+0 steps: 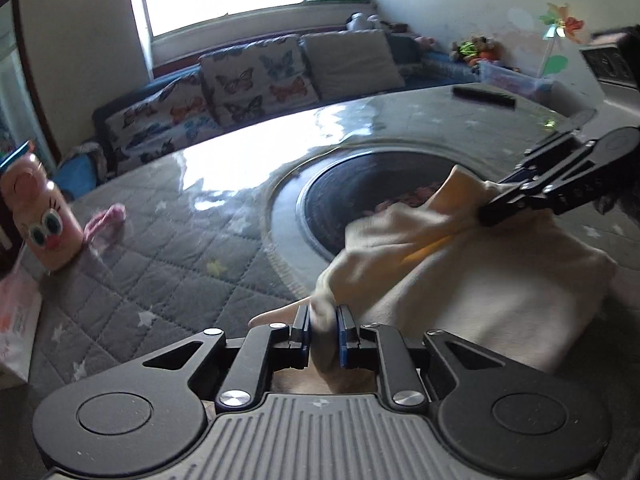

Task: Fold clothes
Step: 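Fold the held side edge over the shirt body with both grippers and release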

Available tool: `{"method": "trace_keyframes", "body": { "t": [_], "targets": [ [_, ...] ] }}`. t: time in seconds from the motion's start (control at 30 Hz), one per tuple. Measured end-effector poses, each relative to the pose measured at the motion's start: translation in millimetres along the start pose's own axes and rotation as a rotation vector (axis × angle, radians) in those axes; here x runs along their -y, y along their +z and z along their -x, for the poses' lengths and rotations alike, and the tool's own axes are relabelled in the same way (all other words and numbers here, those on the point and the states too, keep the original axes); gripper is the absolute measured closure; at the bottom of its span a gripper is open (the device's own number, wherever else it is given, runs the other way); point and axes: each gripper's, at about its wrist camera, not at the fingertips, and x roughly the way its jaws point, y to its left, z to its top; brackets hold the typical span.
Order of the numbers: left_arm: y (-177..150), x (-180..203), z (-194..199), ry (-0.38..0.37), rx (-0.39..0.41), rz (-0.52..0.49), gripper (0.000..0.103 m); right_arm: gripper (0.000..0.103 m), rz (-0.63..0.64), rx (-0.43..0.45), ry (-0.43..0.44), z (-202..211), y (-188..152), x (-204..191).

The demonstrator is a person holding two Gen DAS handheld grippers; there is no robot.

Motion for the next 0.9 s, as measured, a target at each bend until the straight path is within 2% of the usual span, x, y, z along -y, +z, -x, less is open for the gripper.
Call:
{"method": "trace_keyframes", "body": {
  "t": [0.07, 0.17, 0.47, 0.57, 0.67, 0.8, 0.9],
  "targets": [
    [-1.4, -4.4, -5.4, 0.01, -0.01, 0.021, 0.085, 0.08, -0.045, 0.015, -0.007, -2.6, -3.4, 8.4],
    [-2.4, -6.4, -2.8, 0.027, -0.004, 0.026, 0.081, 0.071, -0.082, 0.037, -0.025, 5.2, -10.0, 16.8],
    [0.5, -18.6, 5.5, 0.109, 0.005, 0.099, 0.074, 0.068, -0.157, 0.106, -0.142, 37.2, -26.1, 38.3],
    [4.4, -15.7, 16.7, 0.143, 0.043, 0.108, 0.075, 0.068, -0.228, 0.131, -0.126, 40.0, -28.4, 44.9],
    [11.0, -7.5, 27.5, 0.14, 0.082, 0.103, 0.075, 0.069, -0.184, 0.154, -0.138, 36.7, -24.3, 35.4],
    [20.4, 7.1, 28.6, 0.097, 0.105, 0.085, 0.078, 0.07, -0.135, 0.184, -0.133, 28.0, -15.1, 21.4],
    [26.4, 17.5, 21.6, 0.058, 0.104, 0.062, 0.081, 0.07, -0.118, 0.15, -0.137, 13.6, -12.5, 17.7]
  ]
}}
